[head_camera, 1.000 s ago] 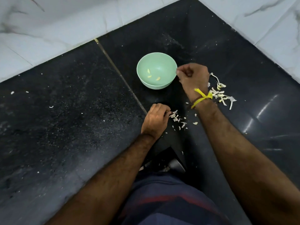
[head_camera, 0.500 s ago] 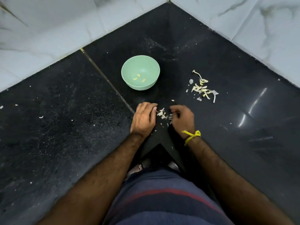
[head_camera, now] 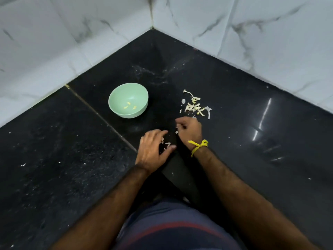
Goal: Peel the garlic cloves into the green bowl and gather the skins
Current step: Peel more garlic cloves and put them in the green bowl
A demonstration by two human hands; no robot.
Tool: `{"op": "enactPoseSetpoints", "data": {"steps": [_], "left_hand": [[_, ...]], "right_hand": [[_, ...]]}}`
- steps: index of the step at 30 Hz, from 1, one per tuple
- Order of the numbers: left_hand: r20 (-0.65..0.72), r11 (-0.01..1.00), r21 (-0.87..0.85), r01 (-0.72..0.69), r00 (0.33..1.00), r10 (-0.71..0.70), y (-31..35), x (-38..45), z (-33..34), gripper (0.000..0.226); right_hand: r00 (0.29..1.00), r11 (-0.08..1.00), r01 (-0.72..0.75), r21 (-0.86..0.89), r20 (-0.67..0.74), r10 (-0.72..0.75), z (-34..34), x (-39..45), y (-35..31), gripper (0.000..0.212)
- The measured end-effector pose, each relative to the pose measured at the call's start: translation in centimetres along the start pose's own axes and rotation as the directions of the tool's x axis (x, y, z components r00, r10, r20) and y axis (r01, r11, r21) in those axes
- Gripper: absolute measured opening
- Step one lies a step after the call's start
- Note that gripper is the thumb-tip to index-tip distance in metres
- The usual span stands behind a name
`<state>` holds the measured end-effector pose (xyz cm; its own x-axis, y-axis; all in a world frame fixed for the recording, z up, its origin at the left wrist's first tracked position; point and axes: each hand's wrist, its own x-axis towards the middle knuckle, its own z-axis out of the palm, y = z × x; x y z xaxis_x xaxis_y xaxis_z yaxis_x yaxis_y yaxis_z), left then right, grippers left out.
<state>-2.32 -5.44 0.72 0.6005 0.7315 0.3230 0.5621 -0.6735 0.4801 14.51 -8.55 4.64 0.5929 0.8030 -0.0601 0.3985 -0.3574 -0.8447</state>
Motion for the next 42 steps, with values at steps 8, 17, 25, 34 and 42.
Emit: {"op": "enactPoseSetpoints", "data": {"steps": [8,17,25,34,42], "left_hand": [[0.109,0.971,0.165,-0.175,0.981,0.158,0.7,0.1,1.7,0.078],[0.047,0.987,0.158,0.01,0.999,-0.018,0.5,0.8,2.0,0.06],[0.026,0.989,0.149,0.019,0.999,-0.023,0.4,0.7,2.3,0.056],[0.026,0.99,0.139,0.001,1.0,-0.005,0.4,0.7,2.2,0.049],[0.012,0.996,0.086,-0.003,1.0,0.002,0.4,0.8,2.1,0.034]], "right_hand": [[0.972,0.947,-0.078,-0.31,-0.234,0.003,-7.1,4.1,2.0,0.023],[0.993,0.862,-0.033,-0.505,-0.113,-0.028,-6.4,10.1,0.1,0.021],[0.999,0.853,0.027,-0.521,-0.024,-0.047,-5.6,12.7,1.6,0.026],[0.997,0.729,0.076,-0.68,0.033,-0.072,-4.2,13.6,1.3,0.025],[0.982,0.913,0.062,-0.402,-0.139,-0.128,-4.2,12.4,-1.0,0.017]]}}
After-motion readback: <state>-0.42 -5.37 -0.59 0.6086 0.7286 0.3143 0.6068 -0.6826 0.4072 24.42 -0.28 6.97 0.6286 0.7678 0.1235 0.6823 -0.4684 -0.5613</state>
